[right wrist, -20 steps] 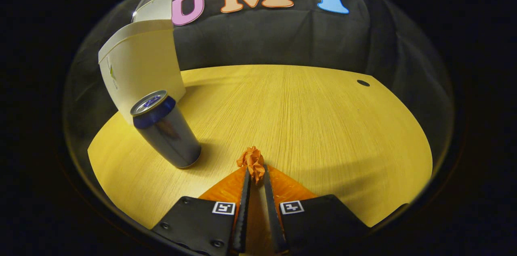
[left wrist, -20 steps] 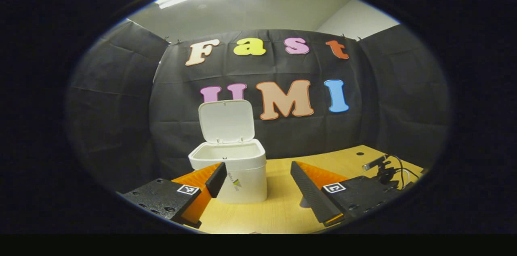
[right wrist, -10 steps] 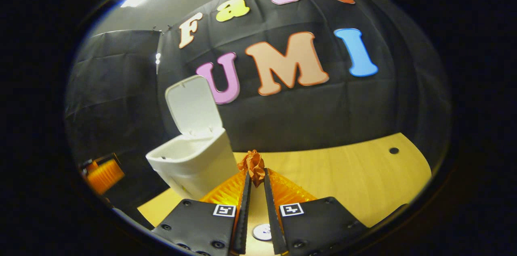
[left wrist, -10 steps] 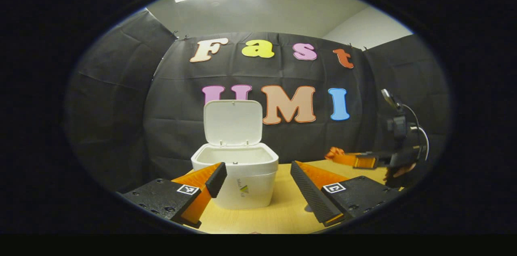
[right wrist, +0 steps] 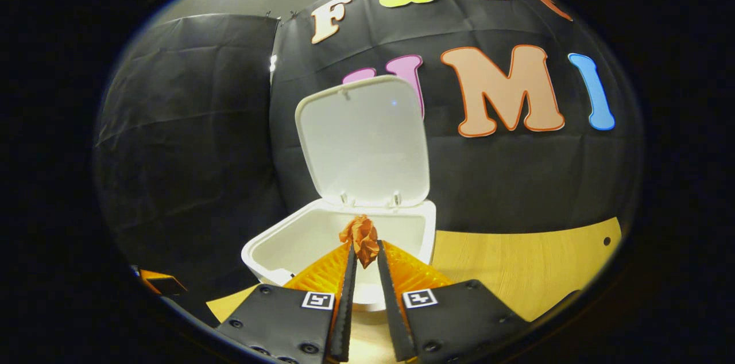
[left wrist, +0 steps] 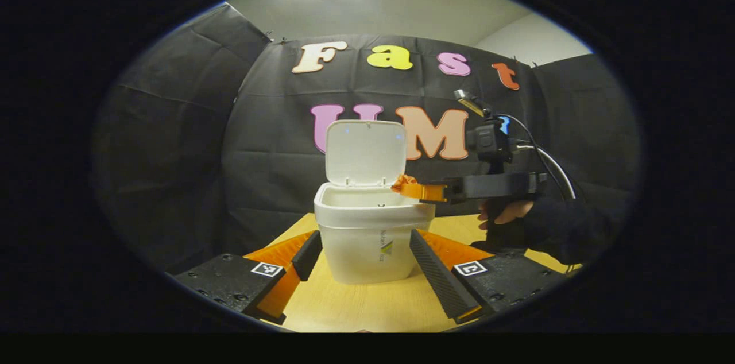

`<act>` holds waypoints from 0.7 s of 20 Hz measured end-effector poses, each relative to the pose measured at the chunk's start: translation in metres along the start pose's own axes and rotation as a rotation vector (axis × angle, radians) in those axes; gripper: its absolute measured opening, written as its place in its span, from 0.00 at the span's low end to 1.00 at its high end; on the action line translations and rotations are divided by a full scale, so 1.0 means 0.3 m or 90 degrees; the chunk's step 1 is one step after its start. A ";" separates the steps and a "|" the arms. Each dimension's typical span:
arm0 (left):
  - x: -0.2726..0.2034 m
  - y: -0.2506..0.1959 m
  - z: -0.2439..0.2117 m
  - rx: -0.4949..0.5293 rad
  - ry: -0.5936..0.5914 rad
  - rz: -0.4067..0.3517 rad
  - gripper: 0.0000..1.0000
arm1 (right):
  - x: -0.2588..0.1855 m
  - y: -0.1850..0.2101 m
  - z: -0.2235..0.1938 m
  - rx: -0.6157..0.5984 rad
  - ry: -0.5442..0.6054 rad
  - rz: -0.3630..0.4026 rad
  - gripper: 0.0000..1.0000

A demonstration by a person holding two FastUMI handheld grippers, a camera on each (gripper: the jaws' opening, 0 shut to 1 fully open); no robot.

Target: Press the lid of the desktop garbage bin to open it, pick up the crumpled paper on the desktop and throw it into the bin, then pick up the pop can on the desktop and drop it into the bin, and finally close the garbage bin lid.

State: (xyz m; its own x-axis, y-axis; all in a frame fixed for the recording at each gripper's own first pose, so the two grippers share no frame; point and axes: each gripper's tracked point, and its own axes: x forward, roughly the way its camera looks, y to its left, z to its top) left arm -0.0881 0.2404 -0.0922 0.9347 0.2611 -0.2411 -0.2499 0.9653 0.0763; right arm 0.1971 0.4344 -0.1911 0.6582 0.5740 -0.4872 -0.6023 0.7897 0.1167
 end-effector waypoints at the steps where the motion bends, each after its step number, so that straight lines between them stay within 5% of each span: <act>1: -0.006 0.006 -0.010 -0.002 0.004 0.000 0.92 | 0.012 0.006 0.015 -0.021 -0.012 -0.011 0.43; 4: -0.019 0.009 -0.024 -0.006 0.006 -0.002 0.92 | -0.030 0.002 0.020 -0.069 -0.006 -0.031 0.87; 8: -0.018 -0.072 -0.042 -0.011 0.006 -0.040 0.92 | -0.164 -0.021 0.119 -0.062 -0.063 -0.042 0.83; 14: 0.010 -0.278 -0.063 -0.023 0.000 -0.113 0.93 | -0.529 -0.235 0.283 -0.078 -0.172 -0.124 0.83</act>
State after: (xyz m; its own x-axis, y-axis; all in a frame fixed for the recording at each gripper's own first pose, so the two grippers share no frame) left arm -0.0692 0.1608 -0.1176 0.9651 0.0870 -0.2471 -0.0903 0.9959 -0.0021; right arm 0.1734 0.3060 -0.0487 0.8517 0.4650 -0.2414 -0.4929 0.8674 -0.0682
